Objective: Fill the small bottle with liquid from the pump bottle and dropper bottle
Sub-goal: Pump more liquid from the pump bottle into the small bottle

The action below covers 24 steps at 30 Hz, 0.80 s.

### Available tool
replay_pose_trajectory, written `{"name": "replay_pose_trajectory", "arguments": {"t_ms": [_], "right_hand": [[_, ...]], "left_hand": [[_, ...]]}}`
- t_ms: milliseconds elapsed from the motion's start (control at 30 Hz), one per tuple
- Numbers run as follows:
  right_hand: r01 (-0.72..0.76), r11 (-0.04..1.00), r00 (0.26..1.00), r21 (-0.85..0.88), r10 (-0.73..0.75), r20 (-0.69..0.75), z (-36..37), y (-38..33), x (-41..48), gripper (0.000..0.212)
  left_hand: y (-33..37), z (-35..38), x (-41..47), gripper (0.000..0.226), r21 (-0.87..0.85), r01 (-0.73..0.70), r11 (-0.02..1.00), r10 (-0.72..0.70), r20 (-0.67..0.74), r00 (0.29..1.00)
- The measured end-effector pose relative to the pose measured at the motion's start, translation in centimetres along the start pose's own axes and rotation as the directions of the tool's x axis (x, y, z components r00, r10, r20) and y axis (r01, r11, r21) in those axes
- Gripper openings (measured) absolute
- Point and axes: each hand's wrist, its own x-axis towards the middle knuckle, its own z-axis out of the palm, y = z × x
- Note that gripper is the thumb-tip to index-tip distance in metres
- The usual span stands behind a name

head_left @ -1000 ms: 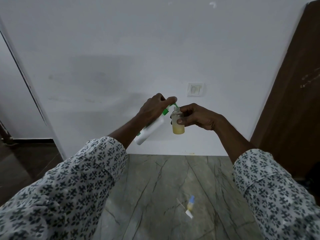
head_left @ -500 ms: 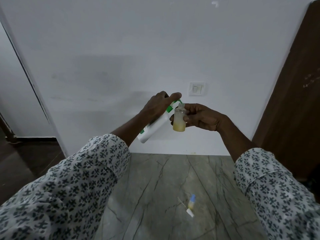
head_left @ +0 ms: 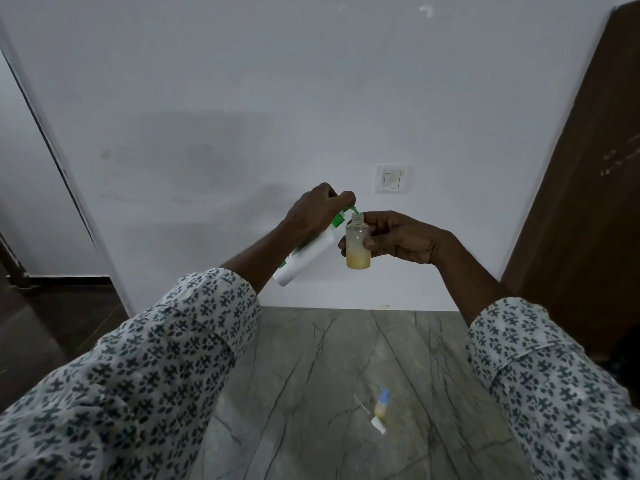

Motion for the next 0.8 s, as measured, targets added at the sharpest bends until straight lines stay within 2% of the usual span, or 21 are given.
{"name": "replay_pose_trajectory", "arguments": {"t_ms": [200,433,633,800], "right_hand": [[0.002,1.0,1.0,-0.016,-0.002,-0.02,0.2,-0.1,0.1,0.048],[-0.021,0.992,0.994,-0.128,0.006,-0.112,-0.1,-0.8,0.3,0.051],[-0.042,0.984,0.994,-0.171,0.024,-0.111,0.3,-0.9,0.3,0.047],[-0.053,0.98,0.993,-0.19,0.032,-0.113,0.6,-0.7,0.2,0.04]], "left_hand": [[0.0,-0.3,-0.1,0.061,0.028,-0.002,1.0,0.001,0.017,1.0],[-0.5,-0.8,-0.2,0.07,0.061,-0.022,0.998,0.023,-0.007,1.0],[-1.0,-0.5,-0.1,0.055,0.0,-0.026,1.0,0.026,-0.02,0.999],[-1.3,-0.4,0.0,0.054,-0.009,-0.016,1.0,0.016,0.007,1.0]]}}
